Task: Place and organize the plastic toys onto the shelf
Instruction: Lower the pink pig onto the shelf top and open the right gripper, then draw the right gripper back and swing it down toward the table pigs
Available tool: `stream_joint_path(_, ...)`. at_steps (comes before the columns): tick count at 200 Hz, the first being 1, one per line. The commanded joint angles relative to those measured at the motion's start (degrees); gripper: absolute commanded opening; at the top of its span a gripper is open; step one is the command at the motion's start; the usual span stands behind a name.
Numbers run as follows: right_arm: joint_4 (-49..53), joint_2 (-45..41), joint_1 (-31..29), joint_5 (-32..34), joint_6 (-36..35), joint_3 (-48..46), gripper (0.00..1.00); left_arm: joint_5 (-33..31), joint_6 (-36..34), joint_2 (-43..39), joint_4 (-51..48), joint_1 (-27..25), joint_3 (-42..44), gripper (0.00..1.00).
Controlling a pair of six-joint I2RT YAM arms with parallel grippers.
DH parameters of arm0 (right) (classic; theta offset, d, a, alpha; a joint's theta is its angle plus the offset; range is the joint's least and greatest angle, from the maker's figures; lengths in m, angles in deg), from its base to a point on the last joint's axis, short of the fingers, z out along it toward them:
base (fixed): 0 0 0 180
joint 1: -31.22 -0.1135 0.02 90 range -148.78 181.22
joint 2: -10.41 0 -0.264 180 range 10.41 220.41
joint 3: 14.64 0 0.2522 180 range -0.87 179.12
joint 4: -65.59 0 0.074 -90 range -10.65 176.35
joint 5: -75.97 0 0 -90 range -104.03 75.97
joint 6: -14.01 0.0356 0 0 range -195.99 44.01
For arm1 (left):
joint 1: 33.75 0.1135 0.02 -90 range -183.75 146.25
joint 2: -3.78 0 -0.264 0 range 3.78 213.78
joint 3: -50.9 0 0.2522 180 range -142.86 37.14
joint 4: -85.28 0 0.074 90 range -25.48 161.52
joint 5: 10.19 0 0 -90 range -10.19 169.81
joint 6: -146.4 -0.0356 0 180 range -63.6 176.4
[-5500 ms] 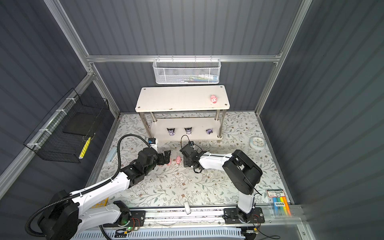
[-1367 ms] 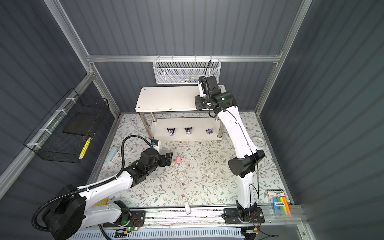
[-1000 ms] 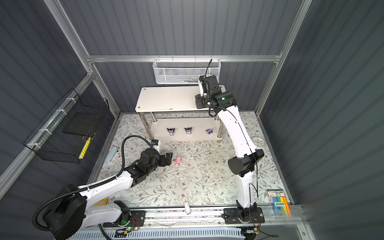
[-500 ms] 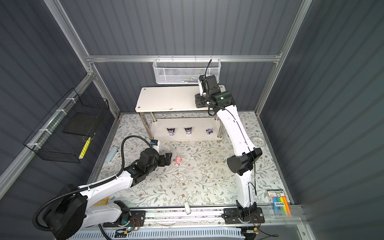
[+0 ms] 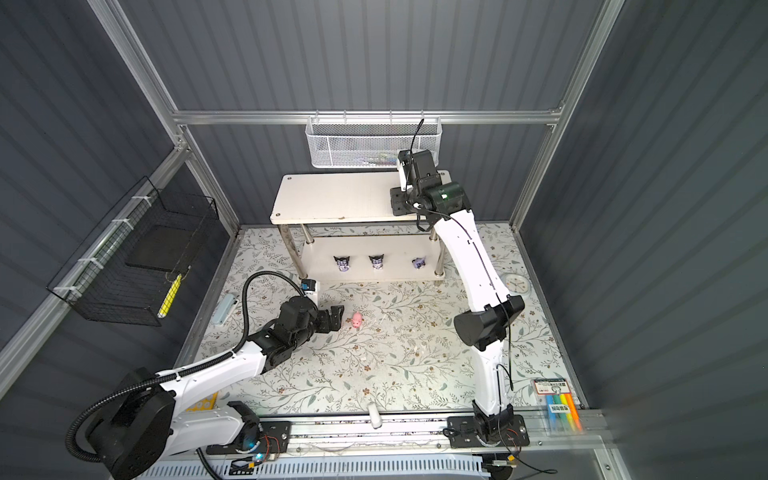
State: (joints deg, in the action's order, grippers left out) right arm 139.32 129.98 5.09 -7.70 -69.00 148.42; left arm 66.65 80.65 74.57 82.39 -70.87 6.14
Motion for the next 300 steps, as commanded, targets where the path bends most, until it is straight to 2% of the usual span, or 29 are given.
stream_joint_path(1, -0.77, -0.99, 0.40, -1.69, 0.28, 1.08, 0.54, 0.82, -0.18, 0.39, 1.35, 0.39, 0.91, 0.97)
stream_joint_path(82, -7.00, -9.72, 0.42, -6.90, 2.35, -3.26, 0.68, 0.69, 0.10, -0.29, 0.93, 0.39, 0.90, 0.97)
stream_joint_path(124, -10.31, -17.74, 0.43, -7.16, 2.13, -10.12, 0.72, 0.69, 0.27, -0.63, 0.73, 0.40, 0.88, 0.97)
stream_joint_path(143, -13.20, -24.26, 0.29, -8.09, 2.14, -17.74, 0.72, 0.53, 0.27, -0.97, 0.47, 0.39, 0.77, 0.97)
stream_joint_path(178, -19.62, -39.13, -0.54, -12.12, 3.04, -39.16, 0.73, -0.17, 0.52, -1.59, 0.12, 0.39, 0.69, 0.97)
stream_joint_path(211, -21.74, -51.92, -4.92, -8.61, 2.50, -57.71, 0.74, -1.13, 0.93, -2.26, -0.27, 0.39, 0.07, 0.98)
stream_joint_path(234, -23.01, -59.54, -8.49, -7.47, 4.94, -69.21, 0.74, -2.12, 0.89, -2.39, -1.10, 0.46, -0.66, 0.98)
stream_joint_path(267, -26.21, -62.87, -15.70, -5.26, 11.71, -82.97, 0.75, -3.14, 1.50, -1.73, -1.65, 0.47, -1.54, 0.98)
stream_joint_path(300, -34.02, -59.36, -23.10, -3.96, 18.18, -92.04, 0.76, -3.52, 3.02, -1.38, -1.73, 0.50, -2.35, 0.98)
